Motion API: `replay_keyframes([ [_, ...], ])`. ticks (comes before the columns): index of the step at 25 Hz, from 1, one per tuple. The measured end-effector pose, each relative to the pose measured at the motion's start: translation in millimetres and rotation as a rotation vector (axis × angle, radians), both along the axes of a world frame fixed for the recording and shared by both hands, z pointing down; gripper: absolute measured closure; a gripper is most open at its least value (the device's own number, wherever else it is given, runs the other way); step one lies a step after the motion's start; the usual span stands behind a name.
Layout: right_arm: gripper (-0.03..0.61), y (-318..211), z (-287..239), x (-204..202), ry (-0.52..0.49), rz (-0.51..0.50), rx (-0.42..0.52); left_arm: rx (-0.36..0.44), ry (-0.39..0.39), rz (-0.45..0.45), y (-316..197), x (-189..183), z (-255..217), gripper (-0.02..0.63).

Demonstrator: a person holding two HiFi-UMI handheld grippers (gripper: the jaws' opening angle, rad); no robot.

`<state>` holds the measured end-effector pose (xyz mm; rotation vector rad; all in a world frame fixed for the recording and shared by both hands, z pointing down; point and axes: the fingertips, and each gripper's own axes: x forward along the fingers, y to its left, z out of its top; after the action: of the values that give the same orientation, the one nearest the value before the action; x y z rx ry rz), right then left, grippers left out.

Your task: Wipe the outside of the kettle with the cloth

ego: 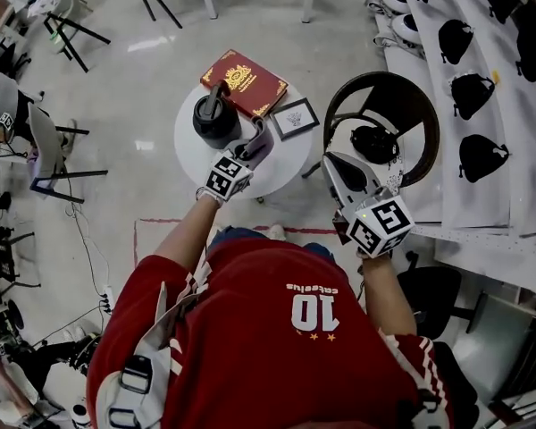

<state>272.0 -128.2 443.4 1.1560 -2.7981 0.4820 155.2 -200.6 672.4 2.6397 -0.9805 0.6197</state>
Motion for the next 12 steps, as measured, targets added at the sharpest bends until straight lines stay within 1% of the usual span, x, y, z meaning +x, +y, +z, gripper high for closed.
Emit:
replay_keyframes([
  [3, 0.561, -9, -8, -11, 0.001, -0.004, 0.024, 0.049, 0.029, 0.027, 5, -1, -32, 0.572],
  [6, 0.561, -10, -18, -27, 0.002, -0.001, 0.037, 0.090, 0.031, 0.079, 21, -7, -63, 0.572],
  [8, 0.561, -9, -27, -39, 0.000, 0.001, 0.045, 0.112, 0.030, 0.107, 34, -16, -84, 0.572],
  [12, 0.561, -14, -46, -69, -0.009, 0.001, 0.076, 0.165, 0.047, 0.122, 46, -45, -129, 0.572],
])
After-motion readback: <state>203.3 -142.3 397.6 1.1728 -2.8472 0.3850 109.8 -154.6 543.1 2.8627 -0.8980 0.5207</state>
